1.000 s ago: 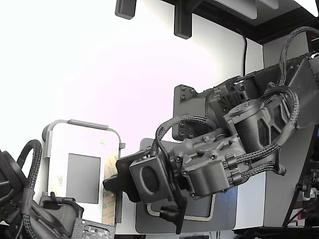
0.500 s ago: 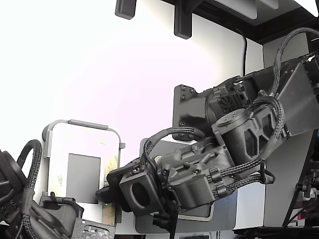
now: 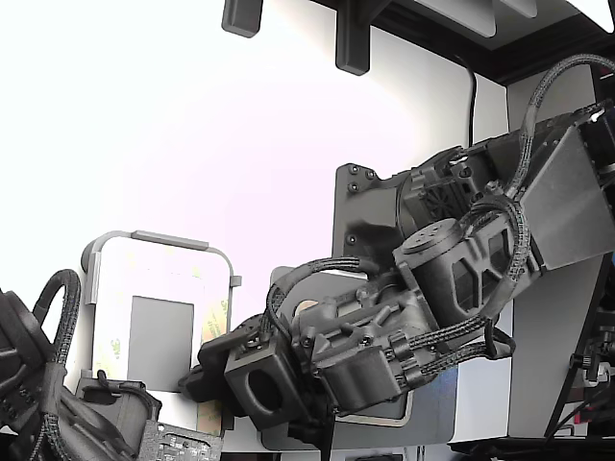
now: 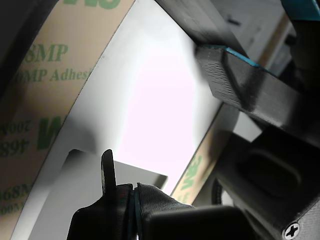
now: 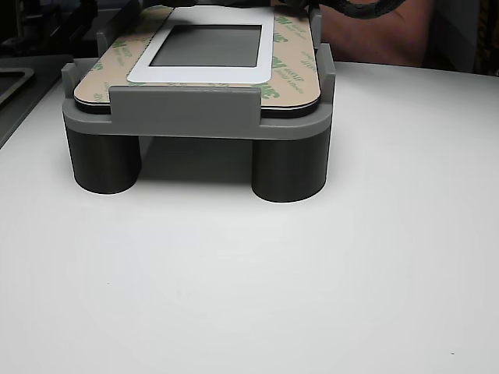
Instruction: Peel off protective film from adhesive tape.
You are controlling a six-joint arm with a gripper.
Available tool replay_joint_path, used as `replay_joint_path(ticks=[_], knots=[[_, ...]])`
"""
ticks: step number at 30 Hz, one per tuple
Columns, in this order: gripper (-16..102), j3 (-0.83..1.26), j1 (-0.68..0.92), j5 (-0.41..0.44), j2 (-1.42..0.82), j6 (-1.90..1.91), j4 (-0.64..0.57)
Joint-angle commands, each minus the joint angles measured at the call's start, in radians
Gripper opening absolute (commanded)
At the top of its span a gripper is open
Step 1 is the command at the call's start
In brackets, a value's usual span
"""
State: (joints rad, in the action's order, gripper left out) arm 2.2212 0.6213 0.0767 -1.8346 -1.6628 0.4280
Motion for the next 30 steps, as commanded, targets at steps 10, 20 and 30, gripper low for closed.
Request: replay_joint_path(ticks=[10, 20, 30], knots=[[-10, -0.069, 0.014, 0.003, 0.037, -0.011, -0.021], [-10, -0.080, 0.023, 0.005, 0.057, -0.006, -0.012], [-10, -0.081, 0.025, 0.002, 0.061, -0.015, -0.011]])
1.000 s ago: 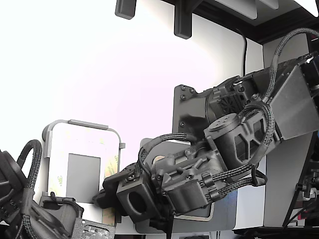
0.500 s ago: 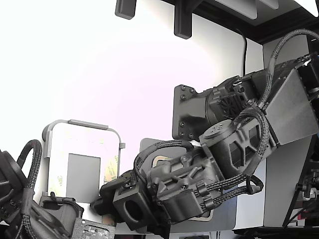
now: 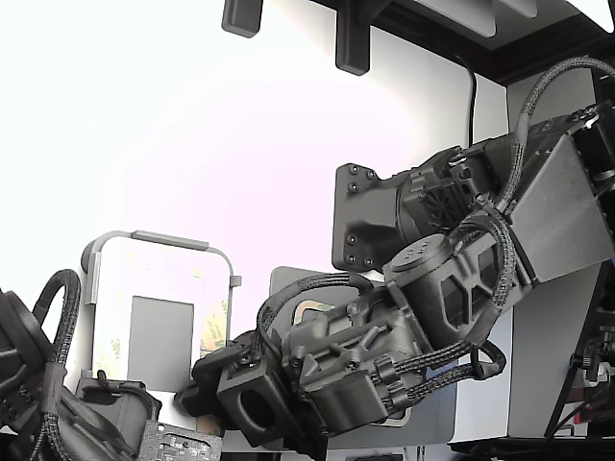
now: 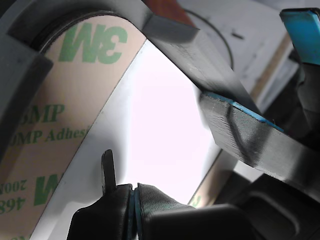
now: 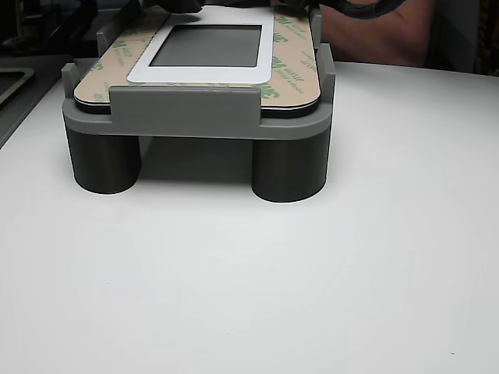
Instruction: Peel off protective film from adhesive tape.
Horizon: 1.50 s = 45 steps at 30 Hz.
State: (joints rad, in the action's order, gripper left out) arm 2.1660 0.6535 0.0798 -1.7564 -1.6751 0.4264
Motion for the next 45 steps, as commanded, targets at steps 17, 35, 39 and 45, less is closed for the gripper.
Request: replay_joint_path(ticks=[17, 35, 39, 45], knots=[[-10, -0.011, 0.002, 0.009, -0.006, -0.012, -0.028], [-10, -0.015, 0.021, 0.028, -0.005, 0.000, -0.012], [-10, -0.017, 0.025, 0.032, -0.006, 0.003, -0.009], [-10, -0.021, 0.028, 0.034, -0.009, 0.009, 0.005]])
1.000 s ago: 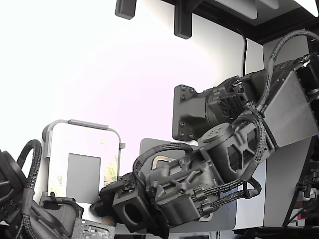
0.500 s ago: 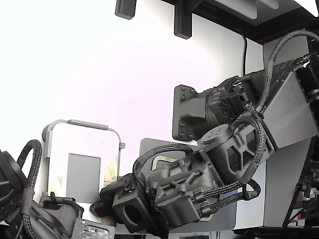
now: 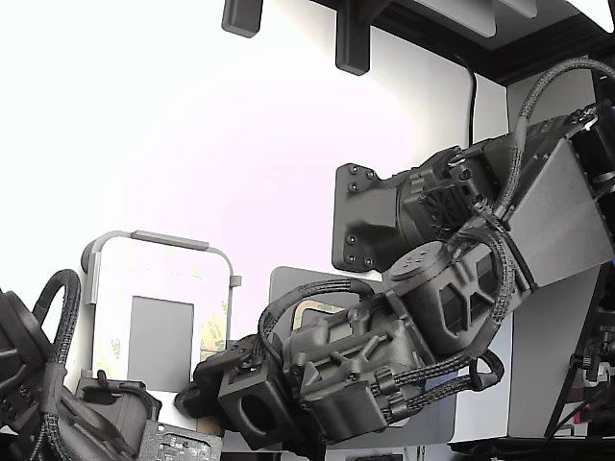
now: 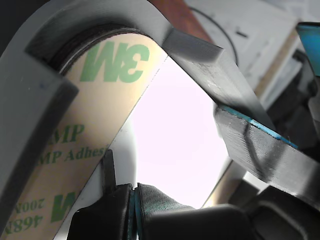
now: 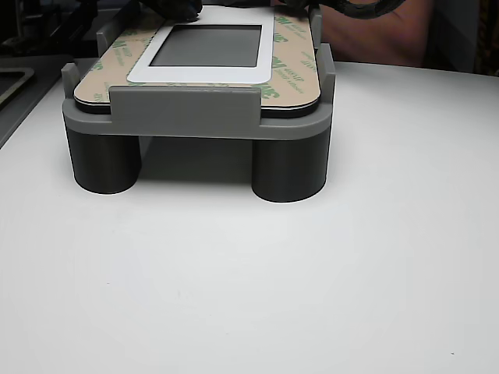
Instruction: Peel off protective film from adhesive tape.
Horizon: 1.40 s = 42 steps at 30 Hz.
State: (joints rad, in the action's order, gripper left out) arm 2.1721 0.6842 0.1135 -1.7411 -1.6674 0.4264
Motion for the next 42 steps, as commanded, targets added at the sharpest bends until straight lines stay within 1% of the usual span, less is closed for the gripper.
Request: replay_joint_path(ticks=[1, 42], knots=[[-10, -0.029, -0.003, 0.000, -0.025, 0.003, 0.006], [-10, -0.069, 0.028, -0.005, 0.003, 0.034, 0.028]])
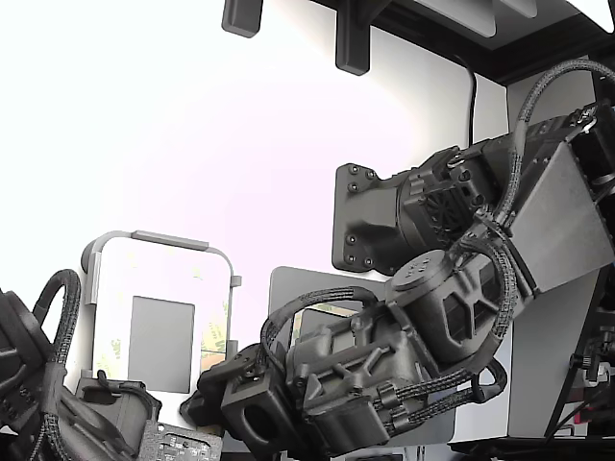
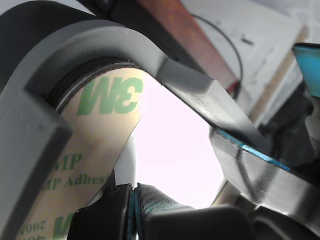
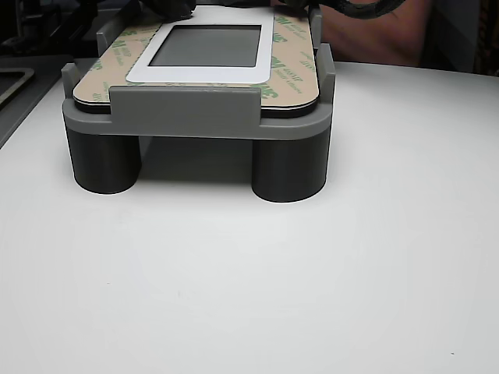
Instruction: Peel off protective film from adhesive tape.
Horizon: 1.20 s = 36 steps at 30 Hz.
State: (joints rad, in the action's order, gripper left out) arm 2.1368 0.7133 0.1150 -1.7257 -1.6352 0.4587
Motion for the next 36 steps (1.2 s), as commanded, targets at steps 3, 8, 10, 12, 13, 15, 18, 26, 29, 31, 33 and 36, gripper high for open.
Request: replay_joint_path(ticks=[3, 8, 10, 12, 13, 15, 18, 26, 29, 31, 33, 36], knots=[[-10, -0.038, 0.003, -0.006, -0.009, 0.006, -0.003], [-10, -0.046, 0.011, -0.002, -0.003, 0.014, -0.002], [-10, -0.049, 0.015, 0.002, 0.000, 0.017, 0.000], [-10, -0.055, 0.018, 0.005, 0.003, 0.018, 0.002], [-10, -0.058, 0.020, 0.006, 0.006, 0.018, 0.005], [-10, -0.064, 0.023, 0.008, 0.009, 0.020, 0.009], [-10, -0.071, 0.028, 0.011, 0.014, 0.021, 0.011], [-10, -0.094, 0.041, 0.020, 0.035, 0.029, 0.018], [-10, -0.097, 0.046, 0.025, 0.038, 0.032, 0.017], [-10, -0.100, 0.048, 0.026, 0.040, 0.032, 0.020], [-10, -0.104, 0.048, 0.028, 0.040, 0.032, 0.026], [-10, -0.109, 0.048, 0.028, 0.040, 0.032, 0.032]])
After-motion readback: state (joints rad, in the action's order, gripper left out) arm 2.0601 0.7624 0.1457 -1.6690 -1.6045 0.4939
